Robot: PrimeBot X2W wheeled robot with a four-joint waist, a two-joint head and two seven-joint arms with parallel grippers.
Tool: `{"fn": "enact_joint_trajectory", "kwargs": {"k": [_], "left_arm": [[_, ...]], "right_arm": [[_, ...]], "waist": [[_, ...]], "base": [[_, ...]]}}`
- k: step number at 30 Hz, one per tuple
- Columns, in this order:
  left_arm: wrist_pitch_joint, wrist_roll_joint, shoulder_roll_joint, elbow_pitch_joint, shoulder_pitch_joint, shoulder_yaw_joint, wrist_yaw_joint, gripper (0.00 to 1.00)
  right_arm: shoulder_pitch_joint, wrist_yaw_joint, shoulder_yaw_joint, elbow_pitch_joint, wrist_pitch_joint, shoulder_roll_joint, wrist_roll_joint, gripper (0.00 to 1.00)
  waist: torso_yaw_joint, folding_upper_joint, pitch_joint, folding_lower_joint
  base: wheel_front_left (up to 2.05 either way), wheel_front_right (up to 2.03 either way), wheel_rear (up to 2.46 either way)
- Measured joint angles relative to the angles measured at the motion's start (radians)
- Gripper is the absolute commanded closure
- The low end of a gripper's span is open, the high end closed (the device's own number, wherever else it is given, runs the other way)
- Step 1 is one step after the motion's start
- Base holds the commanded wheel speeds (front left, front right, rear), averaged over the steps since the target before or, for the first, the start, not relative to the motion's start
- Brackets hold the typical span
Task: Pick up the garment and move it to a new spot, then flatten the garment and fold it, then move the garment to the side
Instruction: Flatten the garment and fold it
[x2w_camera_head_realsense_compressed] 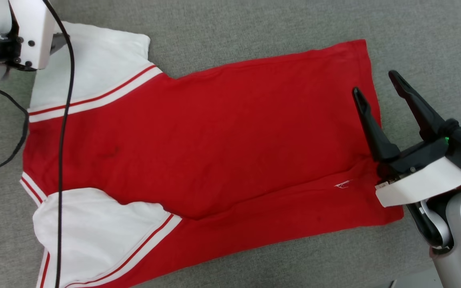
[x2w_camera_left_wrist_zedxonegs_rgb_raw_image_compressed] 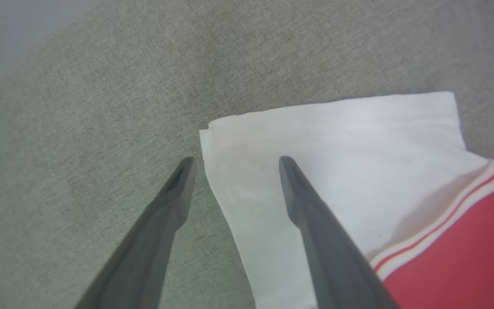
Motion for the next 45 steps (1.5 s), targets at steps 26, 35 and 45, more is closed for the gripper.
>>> {"fn": "enact_joint_trajectory", "kwargs": {"k": [26,35,45], "left_arm": [[-0.199,0.045,-0.054,0.031,0.032,-0.071,-0.075,1.0],[-0.328,0.063,-0.066,-0.085,0.085,-0.124,-0.079,1.0],[-0.399,0.086,-0.077,-0.207,0.081,-0.158,-0.079,1.0]], "right_arm": [[-0.087,0.0,-0.053,0.019,0.128,-0.12,0.058,0.0],[-0.195,0.0,0.035,0.074,0.551,-0.332,0.249,0.0],[-0.363,0.0,0.142,0.24,0.908,-0.432,0.374,0.0]], "waist": [[0.047,0.0,-0.031,-0.0002],[0.127,0.0,-0.102,-0.0003],[0.205,0.0,-0.108,-0.0003]], "base": [[0.0,0.0,0.0],[0.0,0.0,0.0],[0.0,0.0,0.0]]}}
